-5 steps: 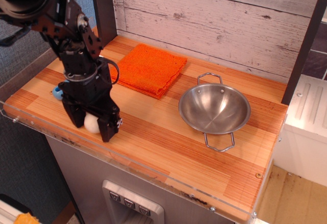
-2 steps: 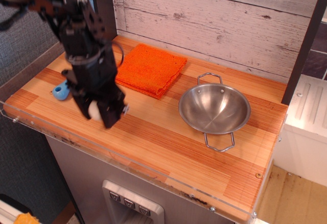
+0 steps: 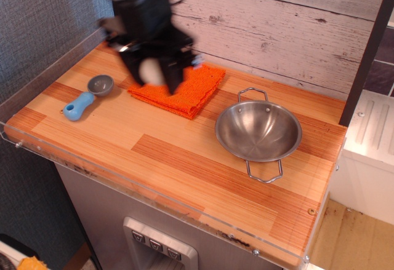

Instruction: Moves the object from the bottom of the table into the pot.

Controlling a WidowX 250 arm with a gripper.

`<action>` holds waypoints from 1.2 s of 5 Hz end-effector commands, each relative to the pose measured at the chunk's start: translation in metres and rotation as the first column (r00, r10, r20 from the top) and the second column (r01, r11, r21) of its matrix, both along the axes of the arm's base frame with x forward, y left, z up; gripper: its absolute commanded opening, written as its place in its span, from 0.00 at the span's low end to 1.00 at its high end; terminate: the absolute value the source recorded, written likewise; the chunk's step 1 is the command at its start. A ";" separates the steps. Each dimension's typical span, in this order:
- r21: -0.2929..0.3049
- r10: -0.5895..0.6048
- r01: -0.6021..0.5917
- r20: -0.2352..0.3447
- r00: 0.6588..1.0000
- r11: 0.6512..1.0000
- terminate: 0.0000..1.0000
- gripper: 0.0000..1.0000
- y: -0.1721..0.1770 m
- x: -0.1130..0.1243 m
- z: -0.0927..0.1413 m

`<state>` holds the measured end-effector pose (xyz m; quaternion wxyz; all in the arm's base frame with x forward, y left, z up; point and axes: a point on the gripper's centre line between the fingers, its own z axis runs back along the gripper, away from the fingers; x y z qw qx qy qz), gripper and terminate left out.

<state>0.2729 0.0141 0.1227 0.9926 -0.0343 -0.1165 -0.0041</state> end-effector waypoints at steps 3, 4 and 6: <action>0.028 0.013 -0.012 -0.027 1.000 1.000 0.00 0.00 -0.060 0.034 -0.060; 0.044 0.010 -0.007 -0.067 0.998 0.999 0.00 1.00 -0.051 0.034 -0.067; 0.010 -0.011 0.011 -0.033 0.999 1.000 0.00 1.00 -0.054 0.036 -0.057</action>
